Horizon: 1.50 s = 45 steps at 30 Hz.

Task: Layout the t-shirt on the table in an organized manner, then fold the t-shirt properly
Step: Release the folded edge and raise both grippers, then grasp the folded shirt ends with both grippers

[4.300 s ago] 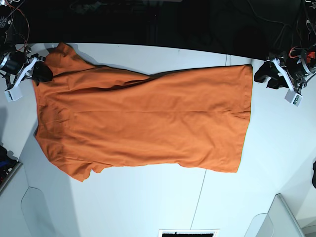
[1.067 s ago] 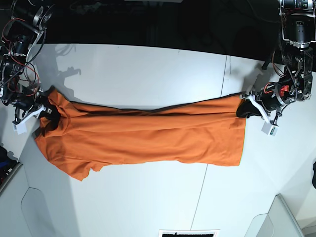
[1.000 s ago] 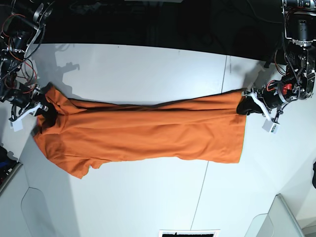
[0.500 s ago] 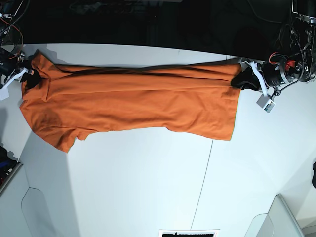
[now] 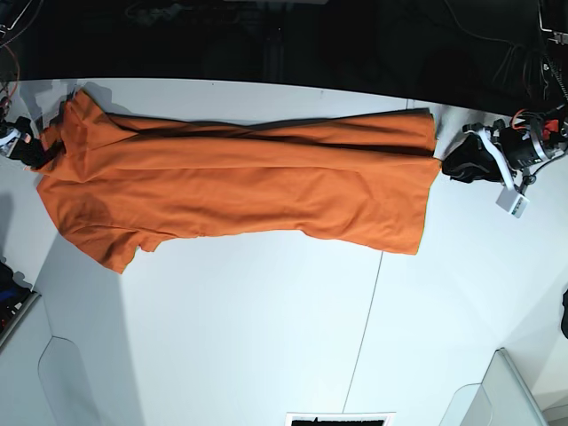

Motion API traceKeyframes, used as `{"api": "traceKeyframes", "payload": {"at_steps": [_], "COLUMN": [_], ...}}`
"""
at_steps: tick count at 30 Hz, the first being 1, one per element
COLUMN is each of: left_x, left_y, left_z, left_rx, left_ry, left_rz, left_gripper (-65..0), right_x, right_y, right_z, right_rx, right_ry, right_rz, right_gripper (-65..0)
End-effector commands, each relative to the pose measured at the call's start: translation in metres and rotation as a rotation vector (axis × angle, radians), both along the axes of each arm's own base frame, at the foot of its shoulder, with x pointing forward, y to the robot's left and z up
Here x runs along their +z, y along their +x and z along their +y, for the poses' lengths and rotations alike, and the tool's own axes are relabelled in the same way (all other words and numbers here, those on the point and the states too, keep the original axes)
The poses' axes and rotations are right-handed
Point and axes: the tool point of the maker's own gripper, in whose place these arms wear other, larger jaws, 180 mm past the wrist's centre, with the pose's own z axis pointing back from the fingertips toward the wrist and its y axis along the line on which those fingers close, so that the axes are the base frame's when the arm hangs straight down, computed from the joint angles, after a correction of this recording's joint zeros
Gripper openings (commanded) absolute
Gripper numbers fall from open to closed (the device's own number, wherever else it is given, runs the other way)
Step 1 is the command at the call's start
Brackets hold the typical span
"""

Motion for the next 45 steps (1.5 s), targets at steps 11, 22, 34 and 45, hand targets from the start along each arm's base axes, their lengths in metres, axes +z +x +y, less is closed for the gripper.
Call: {"api": "traceKeyframes", "payload": {"at_steps": [11, 22, 34, 45], "left_x": [0.046, 0.012, -0.014, -0.026], "left_y": [0.041, 0.095, 0.126, 0.122], "left_z": [0.015, 0.039, -0.02, -0.037], "left_rx": [0.011, 0.107, 0.076, 0.045], "left_ry": [0.032, 0.114, -0.069, -0.071], "left_rz": [-0.187, -0.153, -0.073, -0.03], "left_gripper": [-29.7, -29.7, -29.8, -57.4], "right_x": [0.071, 0.035, -0.023, -0.028], "right_y": [0.076, 0.167, 0.164, 0.162], "right_z": [-0.038, -0.016, 0.048, 0.06], "right_rx": [-0.046, -0.009, 0.094, 0.115], "right_ry": [-0.169, -0.182, -0.056, -0.033], "right_rz": [-0.235, -0.166, -0.049, -0.025], "right_gripper": [-37.6, -37.6, -37.6, -50.9]}}
